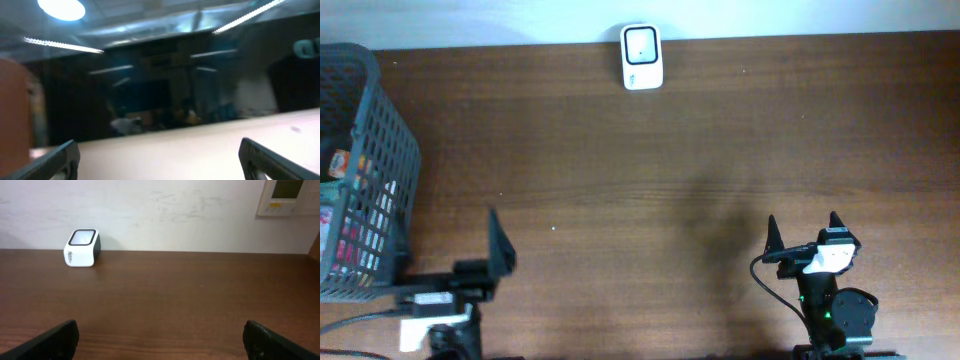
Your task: Scan the item barcode
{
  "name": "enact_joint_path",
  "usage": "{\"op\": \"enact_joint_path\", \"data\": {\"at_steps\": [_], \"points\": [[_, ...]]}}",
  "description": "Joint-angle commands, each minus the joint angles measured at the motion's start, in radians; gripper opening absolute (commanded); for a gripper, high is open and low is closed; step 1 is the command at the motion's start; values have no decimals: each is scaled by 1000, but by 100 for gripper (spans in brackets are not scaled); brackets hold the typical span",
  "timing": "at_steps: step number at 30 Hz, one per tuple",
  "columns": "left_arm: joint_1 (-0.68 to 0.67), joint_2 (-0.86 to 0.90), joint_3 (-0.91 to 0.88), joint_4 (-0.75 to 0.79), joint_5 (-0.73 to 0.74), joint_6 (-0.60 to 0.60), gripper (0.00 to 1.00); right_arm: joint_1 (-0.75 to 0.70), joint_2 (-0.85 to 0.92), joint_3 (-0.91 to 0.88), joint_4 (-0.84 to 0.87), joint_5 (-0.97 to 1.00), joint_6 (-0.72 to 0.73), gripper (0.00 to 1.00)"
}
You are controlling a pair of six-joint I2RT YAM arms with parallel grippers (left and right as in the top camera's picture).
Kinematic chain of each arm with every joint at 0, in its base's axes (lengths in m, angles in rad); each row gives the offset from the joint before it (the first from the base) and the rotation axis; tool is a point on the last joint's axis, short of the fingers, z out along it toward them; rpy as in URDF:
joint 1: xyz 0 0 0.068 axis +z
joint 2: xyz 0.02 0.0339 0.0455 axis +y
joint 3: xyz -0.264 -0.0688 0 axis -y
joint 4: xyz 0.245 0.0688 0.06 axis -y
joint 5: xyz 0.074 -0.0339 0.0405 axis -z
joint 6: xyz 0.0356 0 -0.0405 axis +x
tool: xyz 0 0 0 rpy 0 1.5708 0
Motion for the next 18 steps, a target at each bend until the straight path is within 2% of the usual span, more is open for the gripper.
{"op": "enact_joint_path", "data": {"at_steps": [1,3,5,7,8,10,12,14,16,18], "points": [[5,337,383,-168,-228,143,99,5,-4,-9,-2,8,-3,99],[40,589,657,-312,-283,149,99,5,-4,-9,-2,8,-3,99],[174,881,972,-537,-281,149,99,5,-4,-9,-2,8,-3,99],[360,1145,1290,-821,-272,55,99,5,-4,-9,-2,8,-3,99],[510,1322,1512,-1078,-124,11,99,5,-4,-9,-2,8,-3,99],[649,1465,1598,-1258,1,11,99,5,-4,-9,-2,8,-3,99],[730,1541,1598,-1373,-59,6,99,5,-4,-9,-2,8,-3,99],[774,1600,1598,-1471,3,-16,99,5,-4,-9,-2,8,-3,99],[793,1662,1598,-1489,-9,-25,99,5,-4,-9,-2,8,-3,99],[792,1743,1598,-1493,-34,-141,99,5,-4,-9,-2,8,-3,99]]}}
